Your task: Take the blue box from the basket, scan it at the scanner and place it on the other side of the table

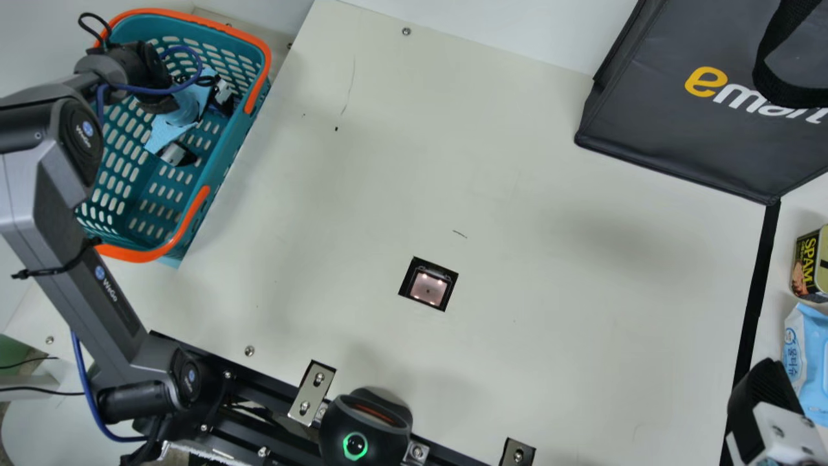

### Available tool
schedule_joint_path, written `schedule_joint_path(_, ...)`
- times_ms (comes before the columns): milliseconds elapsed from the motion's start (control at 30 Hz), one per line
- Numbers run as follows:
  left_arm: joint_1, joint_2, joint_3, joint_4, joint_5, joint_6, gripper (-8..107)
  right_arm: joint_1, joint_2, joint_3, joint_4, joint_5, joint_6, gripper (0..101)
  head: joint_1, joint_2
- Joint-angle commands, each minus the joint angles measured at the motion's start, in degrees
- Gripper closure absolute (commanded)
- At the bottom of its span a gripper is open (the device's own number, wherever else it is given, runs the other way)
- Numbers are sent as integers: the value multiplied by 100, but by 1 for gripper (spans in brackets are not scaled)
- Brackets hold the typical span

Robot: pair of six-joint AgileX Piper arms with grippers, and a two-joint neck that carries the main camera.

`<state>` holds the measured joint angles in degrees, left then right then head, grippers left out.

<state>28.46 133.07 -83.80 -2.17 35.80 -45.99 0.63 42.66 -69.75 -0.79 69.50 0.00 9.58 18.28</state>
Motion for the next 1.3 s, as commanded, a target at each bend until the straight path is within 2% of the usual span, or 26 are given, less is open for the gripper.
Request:
schedule_joint_path(0, -3, 26, -15, -67, -83, 7, 9, 0, 0, 0, 0, 0, 0, 6, -166, 14)
schedule_joint_path(467, 26, 63, -18, -434, -434, 195, 9, 0, 0, 0, 0, 0, 0, 6, -166, 14)
schedule_joint_path(967, -103, 244, -124, -420, -676, 65, 9, 0, 0, 0, 0, 0, 0, 6, -166, 14)
schedule_joint_path(1100, -129, 271, -147, -342, -615, -36, 9, 0, 0, 0, 0, 0, 0, 6, -166, 14)
schedule_joint_path(1267, -143, 283, -194, -230, -275, -147, 9, 0, 0, 0, 0, 0, 0, 6, -166, 14)
